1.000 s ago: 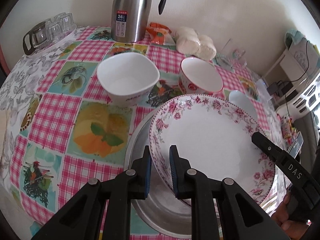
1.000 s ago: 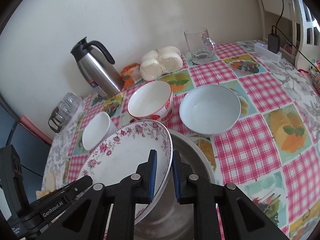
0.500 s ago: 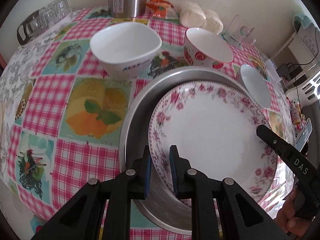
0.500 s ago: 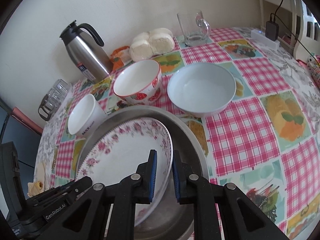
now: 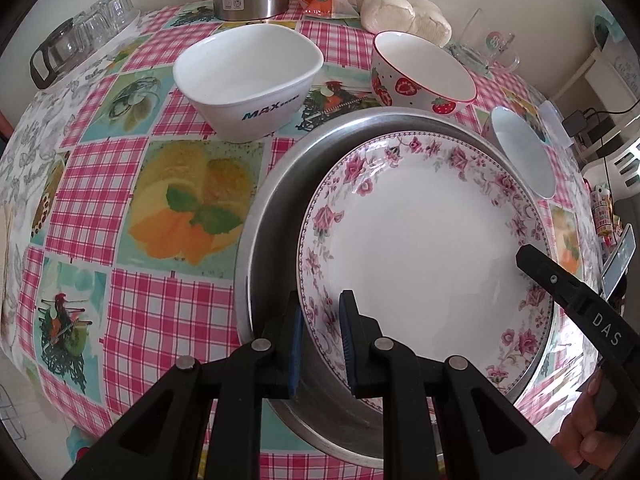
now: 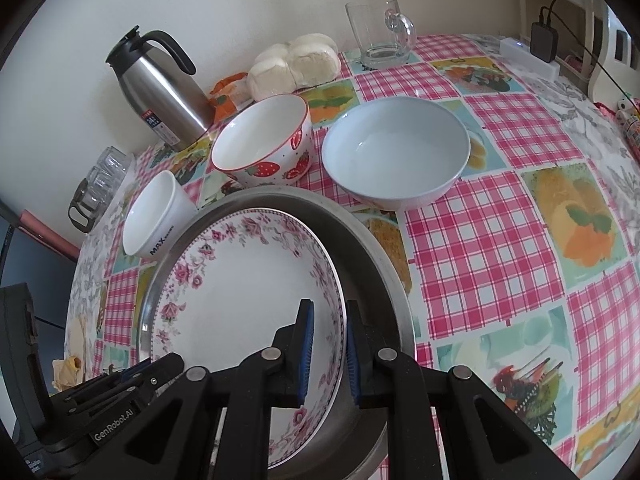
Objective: Organize plates and bowls
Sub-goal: 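Lower the rose-rimmed plate into the steel tray with the right gripper, then open the right gripper to release the plate inside the tray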
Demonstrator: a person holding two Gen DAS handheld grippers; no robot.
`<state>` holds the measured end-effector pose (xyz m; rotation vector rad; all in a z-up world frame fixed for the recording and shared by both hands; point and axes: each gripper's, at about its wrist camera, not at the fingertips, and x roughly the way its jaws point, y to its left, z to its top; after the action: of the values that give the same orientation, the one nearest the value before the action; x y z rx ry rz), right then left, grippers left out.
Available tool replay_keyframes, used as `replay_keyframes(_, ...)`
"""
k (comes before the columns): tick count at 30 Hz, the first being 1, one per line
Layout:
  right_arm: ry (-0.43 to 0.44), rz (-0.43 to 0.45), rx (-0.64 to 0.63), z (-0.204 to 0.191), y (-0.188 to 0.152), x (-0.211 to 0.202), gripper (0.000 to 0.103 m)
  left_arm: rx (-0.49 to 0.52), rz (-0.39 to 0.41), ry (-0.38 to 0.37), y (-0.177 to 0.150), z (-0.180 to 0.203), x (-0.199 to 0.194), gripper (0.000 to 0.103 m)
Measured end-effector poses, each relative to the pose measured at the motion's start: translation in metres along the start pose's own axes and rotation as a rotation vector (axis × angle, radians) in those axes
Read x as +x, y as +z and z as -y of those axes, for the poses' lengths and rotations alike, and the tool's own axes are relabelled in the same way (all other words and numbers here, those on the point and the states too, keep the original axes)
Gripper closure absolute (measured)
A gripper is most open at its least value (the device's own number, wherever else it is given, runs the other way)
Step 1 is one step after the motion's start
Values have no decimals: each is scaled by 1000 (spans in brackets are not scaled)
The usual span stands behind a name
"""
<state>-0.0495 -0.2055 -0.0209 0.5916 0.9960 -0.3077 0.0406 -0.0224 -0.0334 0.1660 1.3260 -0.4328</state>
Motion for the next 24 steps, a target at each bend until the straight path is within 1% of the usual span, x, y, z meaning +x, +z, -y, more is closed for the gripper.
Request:
replay_keyframes(14, -30, -49, -5, 2, -4, 10, 86, 17, -12, 3, 0, 1, 1, 85)
replay_keyframes(17, -28, -53, -9, 2, -4, 11, 86, -13, -26, -26, 1, -4, 3, 83)
replay_keyframes(19, -22, -58, -9, 2, -5, 12, 86, -55, -34, -56, 3, -12, 4, 81)
replay_keyframes(21, -23, -60, -10, 2, -5, 12, 86, -100, -40, -98, 5, -20, 6, 82)
replay_keyframes(24, -24, -60, -12, 2, -5, 12, 86, -144, -43, -139, 8, -28, 8, 82)
